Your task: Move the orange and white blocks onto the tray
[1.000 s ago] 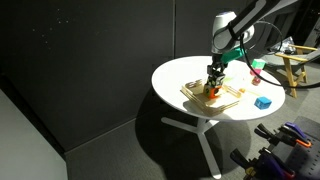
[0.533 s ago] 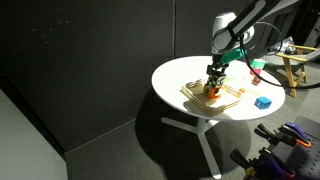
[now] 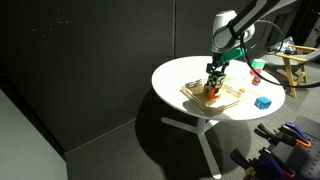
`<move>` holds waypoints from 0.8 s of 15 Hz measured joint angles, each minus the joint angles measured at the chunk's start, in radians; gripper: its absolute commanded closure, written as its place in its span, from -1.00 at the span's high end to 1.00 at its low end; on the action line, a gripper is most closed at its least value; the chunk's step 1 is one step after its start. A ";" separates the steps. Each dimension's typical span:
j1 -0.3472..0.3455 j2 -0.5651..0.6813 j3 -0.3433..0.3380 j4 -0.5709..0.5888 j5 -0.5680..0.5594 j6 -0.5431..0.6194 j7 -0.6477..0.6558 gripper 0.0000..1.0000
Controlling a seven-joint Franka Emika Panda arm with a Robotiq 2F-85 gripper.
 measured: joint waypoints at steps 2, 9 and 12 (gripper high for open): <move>0.002 -0.009 0.000 0.000 0.000 -0.004 0.001 1.00; 0.007 -0.043 0.000 -0.001 0.000 -0.028 0.003 1.00; 0.007 -0.055 0.001 -0.001 0.000 -0.040 0.004 1.00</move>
